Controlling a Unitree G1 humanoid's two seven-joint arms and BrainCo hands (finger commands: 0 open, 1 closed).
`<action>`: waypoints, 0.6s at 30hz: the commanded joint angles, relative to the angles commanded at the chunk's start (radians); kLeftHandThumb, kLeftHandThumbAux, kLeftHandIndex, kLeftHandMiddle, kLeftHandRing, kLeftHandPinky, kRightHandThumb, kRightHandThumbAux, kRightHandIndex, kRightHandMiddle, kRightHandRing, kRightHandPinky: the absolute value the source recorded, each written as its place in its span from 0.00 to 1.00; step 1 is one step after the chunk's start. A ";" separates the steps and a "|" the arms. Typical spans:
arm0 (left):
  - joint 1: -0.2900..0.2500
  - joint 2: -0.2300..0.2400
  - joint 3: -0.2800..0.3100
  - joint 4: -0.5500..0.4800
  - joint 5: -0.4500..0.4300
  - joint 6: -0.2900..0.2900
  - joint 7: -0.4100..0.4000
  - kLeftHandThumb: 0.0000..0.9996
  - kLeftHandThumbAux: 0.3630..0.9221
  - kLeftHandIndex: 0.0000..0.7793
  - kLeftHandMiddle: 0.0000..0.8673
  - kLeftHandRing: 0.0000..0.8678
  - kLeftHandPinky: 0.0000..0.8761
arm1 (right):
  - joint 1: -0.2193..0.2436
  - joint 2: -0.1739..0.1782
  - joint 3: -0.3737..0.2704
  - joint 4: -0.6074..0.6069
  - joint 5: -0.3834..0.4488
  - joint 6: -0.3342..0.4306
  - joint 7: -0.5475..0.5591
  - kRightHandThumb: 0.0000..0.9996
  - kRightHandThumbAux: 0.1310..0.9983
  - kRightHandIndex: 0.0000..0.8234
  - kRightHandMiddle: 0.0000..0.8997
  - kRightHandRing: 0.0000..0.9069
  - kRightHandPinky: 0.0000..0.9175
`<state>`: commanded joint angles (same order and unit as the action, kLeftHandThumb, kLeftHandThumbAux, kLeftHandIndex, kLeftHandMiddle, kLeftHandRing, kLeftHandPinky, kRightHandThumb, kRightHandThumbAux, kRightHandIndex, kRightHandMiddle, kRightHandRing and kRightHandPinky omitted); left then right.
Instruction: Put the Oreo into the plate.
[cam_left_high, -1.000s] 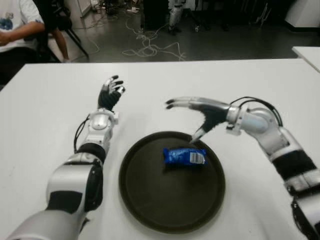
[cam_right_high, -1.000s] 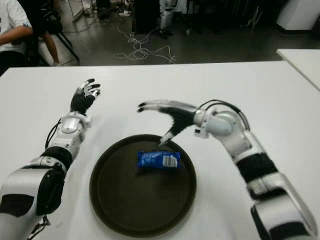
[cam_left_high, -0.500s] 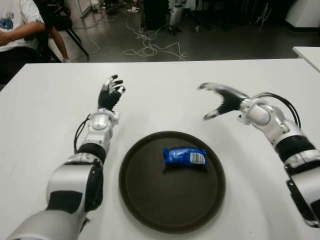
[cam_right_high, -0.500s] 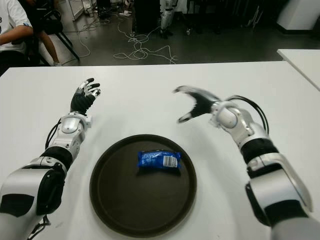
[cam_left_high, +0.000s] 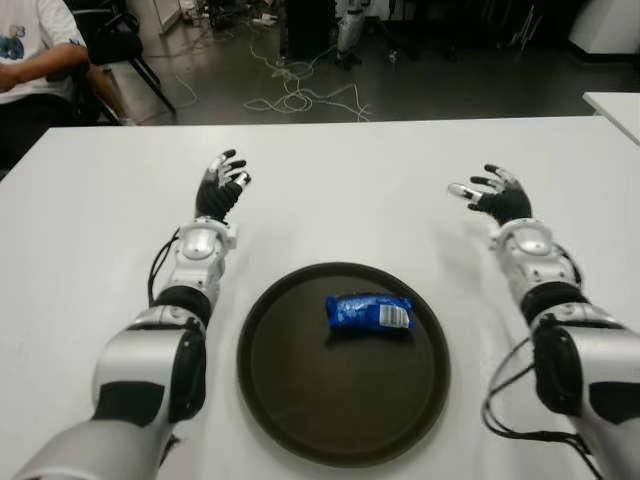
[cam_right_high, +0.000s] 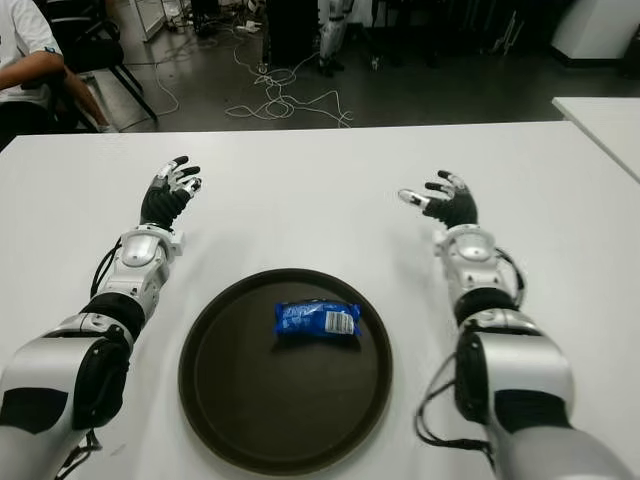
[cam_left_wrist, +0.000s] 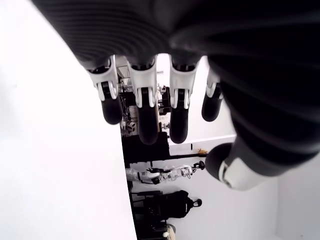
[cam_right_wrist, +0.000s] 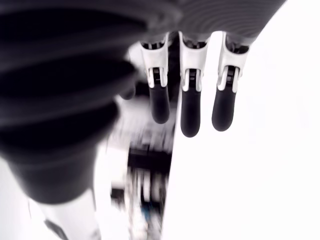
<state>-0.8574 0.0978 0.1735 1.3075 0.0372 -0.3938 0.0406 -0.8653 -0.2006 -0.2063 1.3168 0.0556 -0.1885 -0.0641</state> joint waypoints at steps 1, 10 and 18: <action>-0.001 0.000 0.000 0.000 0.000 0.002 -0.001 0.10 0.53 0.15 0.23 0.19 0.14 | 0.002 0.002 0.001 0.000 -0.006 -0.005 -0.004 0.00 0.81 0.19 0.28 0.32 0.38; 0.001 0.005 -0.001 0.000 0.002 -0.003 -0.015 0.10 0.50 0.16 0.24 0.20 0.15 | 0.017 0.012 0.028 0.001 -0.051 -0.042 -0.014 0.00 0.80 0.20 0.28 0.32 0.38; 0.002 0.005 0.001 0.000 0.000 -0.008 -0.024 0.11 0.53 0.16 0.24 0.21 0.17 | 0.028 0.012 0.095 0.007 -0.142 -0.060 -0.056 0.00 0.80 0.21 0.28 0.31 0.35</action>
<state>-0.8554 0.1028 0.1748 1.3077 0.0370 -0.4018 0.0167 -0.8376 -0.1884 -0.1112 1.3241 -0.0859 -0.2484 -0.1198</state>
